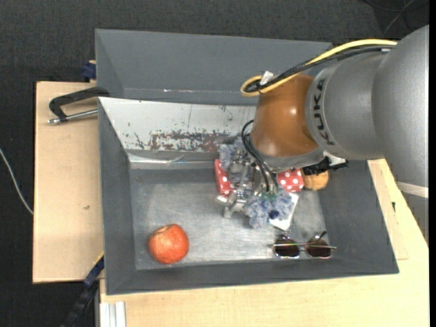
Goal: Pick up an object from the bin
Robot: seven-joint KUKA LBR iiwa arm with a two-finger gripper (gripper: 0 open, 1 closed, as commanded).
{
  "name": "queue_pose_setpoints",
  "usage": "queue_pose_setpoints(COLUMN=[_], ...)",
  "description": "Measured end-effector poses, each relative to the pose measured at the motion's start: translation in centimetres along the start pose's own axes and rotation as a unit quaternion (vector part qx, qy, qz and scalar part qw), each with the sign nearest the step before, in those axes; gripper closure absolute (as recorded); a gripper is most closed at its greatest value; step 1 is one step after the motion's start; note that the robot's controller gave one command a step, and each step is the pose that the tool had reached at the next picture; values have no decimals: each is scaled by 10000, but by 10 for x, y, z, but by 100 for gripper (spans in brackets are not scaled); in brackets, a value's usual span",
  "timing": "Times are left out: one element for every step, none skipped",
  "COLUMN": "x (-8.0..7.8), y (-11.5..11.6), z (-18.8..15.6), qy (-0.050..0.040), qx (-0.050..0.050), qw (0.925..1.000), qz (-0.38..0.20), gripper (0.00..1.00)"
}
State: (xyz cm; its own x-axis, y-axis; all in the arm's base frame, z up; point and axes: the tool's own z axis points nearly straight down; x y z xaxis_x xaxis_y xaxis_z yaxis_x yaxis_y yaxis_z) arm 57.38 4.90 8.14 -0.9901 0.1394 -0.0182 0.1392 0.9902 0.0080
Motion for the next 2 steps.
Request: queue_pose_setpoints(x=[0,27], y=[0,4], z=[-1,-9], qy=[-9,-287], qx=[-1,-37], qw=[10000,9996], qz=[-1,-75], gripper=[0,100])
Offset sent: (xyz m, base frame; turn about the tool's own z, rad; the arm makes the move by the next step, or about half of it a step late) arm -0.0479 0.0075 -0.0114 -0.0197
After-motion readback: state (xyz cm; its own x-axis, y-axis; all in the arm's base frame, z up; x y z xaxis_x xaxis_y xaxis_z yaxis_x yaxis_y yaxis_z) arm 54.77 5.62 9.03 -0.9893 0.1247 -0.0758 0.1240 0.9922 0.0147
